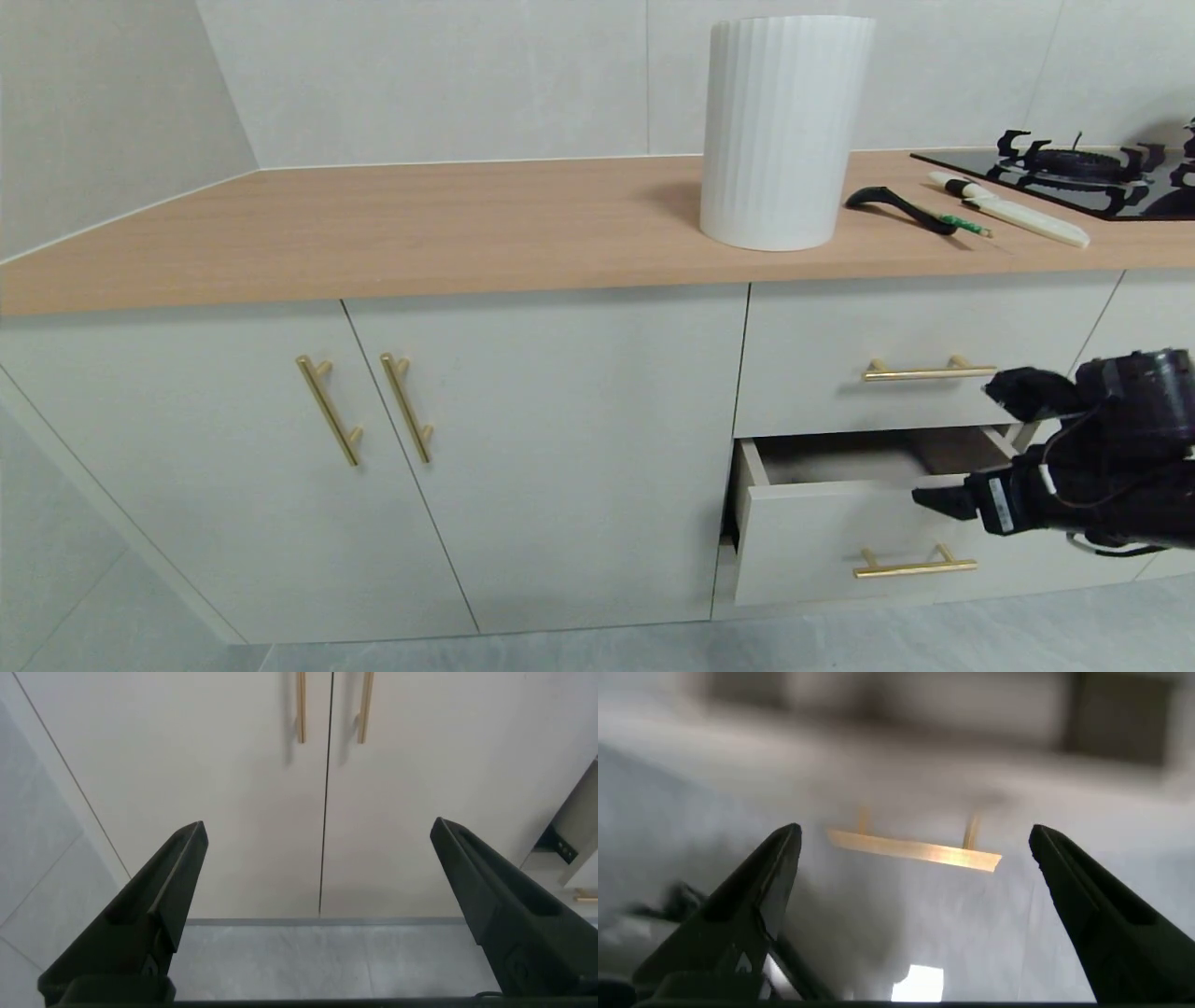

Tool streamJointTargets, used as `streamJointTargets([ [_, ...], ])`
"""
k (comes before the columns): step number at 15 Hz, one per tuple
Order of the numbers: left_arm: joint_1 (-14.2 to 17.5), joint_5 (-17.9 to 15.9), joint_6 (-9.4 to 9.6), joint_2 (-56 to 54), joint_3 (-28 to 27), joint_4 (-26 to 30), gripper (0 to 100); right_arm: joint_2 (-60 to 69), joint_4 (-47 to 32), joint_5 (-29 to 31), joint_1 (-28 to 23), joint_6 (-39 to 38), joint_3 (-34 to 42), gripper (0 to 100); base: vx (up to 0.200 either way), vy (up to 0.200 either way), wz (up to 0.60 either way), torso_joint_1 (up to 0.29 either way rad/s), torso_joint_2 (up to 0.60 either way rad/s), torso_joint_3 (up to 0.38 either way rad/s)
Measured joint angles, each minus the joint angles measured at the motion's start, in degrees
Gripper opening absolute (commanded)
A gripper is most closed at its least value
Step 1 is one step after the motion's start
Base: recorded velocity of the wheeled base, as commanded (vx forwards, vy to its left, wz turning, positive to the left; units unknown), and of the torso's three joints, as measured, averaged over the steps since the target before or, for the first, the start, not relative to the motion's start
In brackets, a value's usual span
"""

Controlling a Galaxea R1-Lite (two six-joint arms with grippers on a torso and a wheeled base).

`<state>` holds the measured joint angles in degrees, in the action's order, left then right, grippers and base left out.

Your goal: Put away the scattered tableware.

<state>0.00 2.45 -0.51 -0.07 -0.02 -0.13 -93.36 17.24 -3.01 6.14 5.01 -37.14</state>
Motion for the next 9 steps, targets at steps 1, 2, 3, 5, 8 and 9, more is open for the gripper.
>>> streamJointTargets([
  [1,0.0,0.0,0.0,0.0,0.0,0.0,100,2.1,-2.6,-0.4,0.2,0.0,-3.2,100,0.0,0.0,0.0,0.0,0.0,0.0],
  [2,0.0,0.0,0.0,0.0,0.0,0.0,100,2.5,-3.5,-0.7,0.3,0.0,-5.1,100,0.0,0.0,0.0,0.0,0.0,0.0],
  [3,0.0,0.0,0.0,0.0,0.0,0.0,100,1.6,-3.3,-0.8,0.4,0.0,-6.1,100,0.0,0.0,0.0,0.0,0.0,0.0],
  [5,0.0,0.0,0.0,0.0,0.0,0.0,100,-3.0,-0.4,-0.5,0.3,0.0,-7.5,100,0.0,0.0,0.0,0.0,0.0,0.0],
  [8,0.0,0.0,0.0,0.0,0.0,0.0,100,-10.1,4.4,0.6,0.2,0.0,-8.0,100,0.0,0.0,0.0,0.0,0.0,0.0],
  [9,0.0,0.0,0.0,0.0,0.0,0.0,100,-11.5,5.0,1.0,0.2,0.0,-8.1,100,0.0,0.0,0.0,0.0,0.0,0.0],
])
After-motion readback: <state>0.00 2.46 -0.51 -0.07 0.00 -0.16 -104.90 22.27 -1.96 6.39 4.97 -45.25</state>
